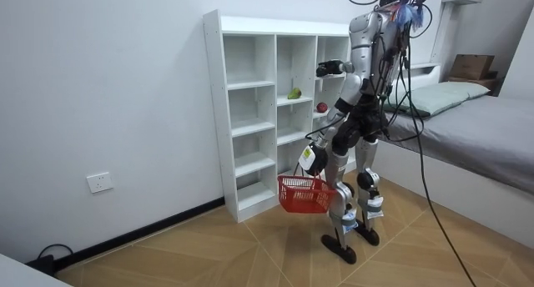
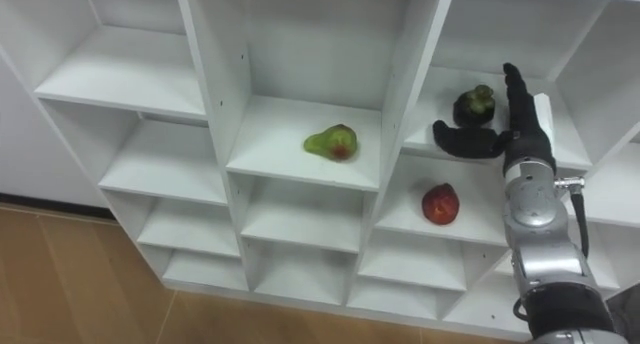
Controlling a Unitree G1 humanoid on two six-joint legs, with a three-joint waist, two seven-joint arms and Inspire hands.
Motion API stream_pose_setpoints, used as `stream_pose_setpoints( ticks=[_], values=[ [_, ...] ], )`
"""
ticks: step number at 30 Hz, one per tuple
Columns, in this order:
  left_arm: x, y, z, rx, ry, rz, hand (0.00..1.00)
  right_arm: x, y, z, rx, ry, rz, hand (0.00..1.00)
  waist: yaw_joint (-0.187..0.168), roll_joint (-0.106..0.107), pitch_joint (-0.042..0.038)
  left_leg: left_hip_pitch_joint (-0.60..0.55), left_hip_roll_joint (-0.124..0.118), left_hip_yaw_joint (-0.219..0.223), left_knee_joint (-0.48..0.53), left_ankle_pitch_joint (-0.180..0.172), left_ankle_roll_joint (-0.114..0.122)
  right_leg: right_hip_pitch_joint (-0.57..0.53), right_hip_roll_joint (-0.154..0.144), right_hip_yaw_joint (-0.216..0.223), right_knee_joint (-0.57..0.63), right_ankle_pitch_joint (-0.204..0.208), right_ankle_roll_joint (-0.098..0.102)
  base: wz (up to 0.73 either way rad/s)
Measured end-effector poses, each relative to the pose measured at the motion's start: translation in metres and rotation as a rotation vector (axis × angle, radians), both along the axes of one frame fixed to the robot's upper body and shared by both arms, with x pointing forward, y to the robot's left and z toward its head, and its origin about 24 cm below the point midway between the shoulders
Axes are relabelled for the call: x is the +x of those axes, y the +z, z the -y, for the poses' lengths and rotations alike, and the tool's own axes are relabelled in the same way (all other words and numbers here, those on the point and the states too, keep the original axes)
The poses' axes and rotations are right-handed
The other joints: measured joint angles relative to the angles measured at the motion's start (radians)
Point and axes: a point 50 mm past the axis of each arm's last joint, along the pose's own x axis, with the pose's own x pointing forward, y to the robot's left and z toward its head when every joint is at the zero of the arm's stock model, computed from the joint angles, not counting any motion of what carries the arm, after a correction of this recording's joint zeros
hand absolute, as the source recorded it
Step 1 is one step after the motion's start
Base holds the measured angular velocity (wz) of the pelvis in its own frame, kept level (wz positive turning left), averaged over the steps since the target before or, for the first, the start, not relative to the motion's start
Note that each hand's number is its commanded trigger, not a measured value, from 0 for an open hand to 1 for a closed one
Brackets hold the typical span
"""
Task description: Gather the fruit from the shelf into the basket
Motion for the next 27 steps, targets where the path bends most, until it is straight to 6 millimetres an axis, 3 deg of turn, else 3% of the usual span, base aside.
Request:
stream_pose_setpoints(
  ticks=[1, 14, 27],
  values=[
    [0.0, 0.0, -0.001, 0.002, 0.0, 0.0, 1.0, 0.0, 0.0, 0.0, -0.004, 0.005, -0.004, 1.0, 0.0, 0.0, -0.0001, 0.0, 0.0, 0.0, 0.0, 0.0, 0.0, 0.0, 0.0, 0.0, 0.0, 0.0, 0.0, 0.0],
    [0.0, 0.0, -0.002, 0.003, -0.001, -0.002, 1.0, -0.001, 0.01, 0.013, -0.148, 0.0, 0.006, 1.0, 0.002, 0.006, 0.0008, 0.002, 0.0, 0.0, -0.001, 0.0, 0.0, 0.002, 0.001, 0.001, 0.0, 0.0, 0.0, 0.0],
    [-0.001, 0.0, -0.002, 0.003, -0.001, -0.003, 1.0, -0.001, 0.01, 0.014, -0.157, 0.002, 0.001, 1.0, 0.002, 0.011, 0.004, 0.002, 0.0, -0.001, -0.002, 0.0, 0.0, 0.002, 0.001, 0.001, 0.0, 0.0, 0.0, 0.0]
  ],
)
